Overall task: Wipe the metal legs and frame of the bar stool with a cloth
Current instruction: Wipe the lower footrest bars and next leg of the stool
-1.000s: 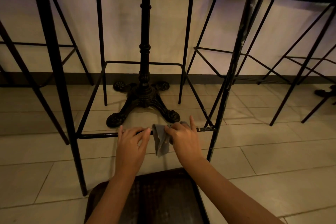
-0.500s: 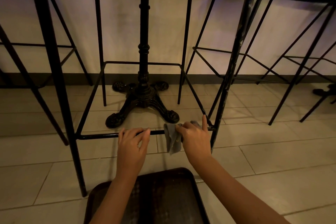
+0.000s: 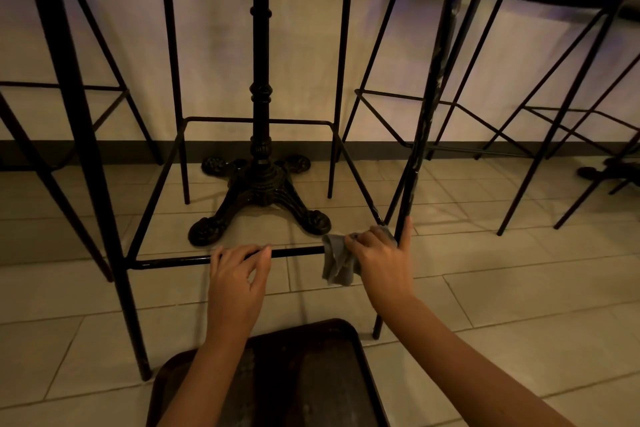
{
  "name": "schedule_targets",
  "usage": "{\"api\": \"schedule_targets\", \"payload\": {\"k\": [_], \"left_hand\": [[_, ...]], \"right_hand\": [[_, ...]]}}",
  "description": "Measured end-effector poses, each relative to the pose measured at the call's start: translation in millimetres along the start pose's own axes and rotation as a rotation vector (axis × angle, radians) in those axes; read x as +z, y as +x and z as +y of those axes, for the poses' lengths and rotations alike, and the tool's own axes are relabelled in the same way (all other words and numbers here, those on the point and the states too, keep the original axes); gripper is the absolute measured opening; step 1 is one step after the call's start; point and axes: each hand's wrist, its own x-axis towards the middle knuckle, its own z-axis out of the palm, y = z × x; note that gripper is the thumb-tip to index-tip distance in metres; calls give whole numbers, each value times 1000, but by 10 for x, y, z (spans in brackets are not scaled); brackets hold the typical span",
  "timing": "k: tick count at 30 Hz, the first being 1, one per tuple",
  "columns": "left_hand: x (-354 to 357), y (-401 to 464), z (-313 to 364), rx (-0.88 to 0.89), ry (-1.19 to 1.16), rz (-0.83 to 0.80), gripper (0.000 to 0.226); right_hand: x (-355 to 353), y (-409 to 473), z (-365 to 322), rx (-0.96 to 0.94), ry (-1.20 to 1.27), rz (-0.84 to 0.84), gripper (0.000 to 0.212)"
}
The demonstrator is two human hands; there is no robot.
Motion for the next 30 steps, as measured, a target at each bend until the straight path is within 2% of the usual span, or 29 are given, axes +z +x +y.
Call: {"api": "schedule_targets", "payload": {"k": [12, 20, 30], "left_hand": [[-11, -4, -12, 4, 2, -11, 69], [33, -2, 6, -30, -17, 14, 68], [9, 1, 1, -12, -22, 2, 69]], "right_hand": [[59, -27, -5, 60, 19, -81, 55], [109, 14, 61, -52, 73, -98, 57], [39, -51, 106, 46, 173, -203, 64]]}}
